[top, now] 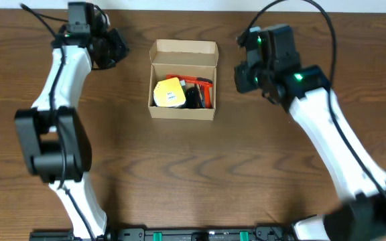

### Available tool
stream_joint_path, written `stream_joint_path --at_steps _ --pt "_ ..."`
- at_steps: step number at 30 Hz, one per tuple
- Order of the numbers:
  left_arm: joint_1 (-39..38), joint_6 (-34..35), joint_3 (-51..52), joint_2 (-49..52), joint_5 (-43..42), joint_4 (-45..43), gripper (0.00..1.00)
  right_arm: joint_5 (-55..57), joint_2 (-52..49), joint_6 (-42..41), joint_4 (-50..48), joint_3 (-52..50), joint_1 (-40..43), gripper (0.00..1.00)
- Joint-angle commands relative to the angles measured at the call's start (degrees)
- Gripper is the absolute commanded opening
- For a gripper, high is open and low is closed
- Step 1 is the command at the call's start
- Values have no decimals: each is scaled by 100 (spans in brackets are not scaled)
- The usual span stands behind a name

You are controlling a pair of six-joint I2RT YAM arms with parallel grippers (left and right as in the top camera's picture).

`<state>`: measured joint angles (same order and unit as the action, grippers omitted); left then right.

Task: Pack container
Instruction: 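Move both grippers to the raised lid flap at the box's back edge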

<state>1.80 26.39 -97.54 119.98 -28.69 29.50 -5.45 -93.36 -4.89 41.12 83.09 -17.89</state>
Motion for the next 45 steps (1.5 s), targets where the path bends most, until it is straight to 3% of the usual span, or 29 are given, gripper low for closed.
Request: stream_joint_path --at_steps 1,11,20,34,45 --pt "-39 522 -20 498 -885 -293 6 -798 -841 -632 -457 -175 463 1" --pt "-55 1156 -26 1346 -1593 -1099 6 -3460 -2798 -2059 -2977 -175 1043 1" --pt "-76 1244 -26 1405 -1714 -1357 6 -3985 -3722 -3355 -4677 -170 850 1" --pt "-96 1211 -275 1403 -2212 -1484 6 -4559 -3790 -3491 -5923 -170 822 1" --pt "-92 671 -1130 1370 -2844 -1469 6 -5462 -3790 -3469 -6741 -166 973 1"
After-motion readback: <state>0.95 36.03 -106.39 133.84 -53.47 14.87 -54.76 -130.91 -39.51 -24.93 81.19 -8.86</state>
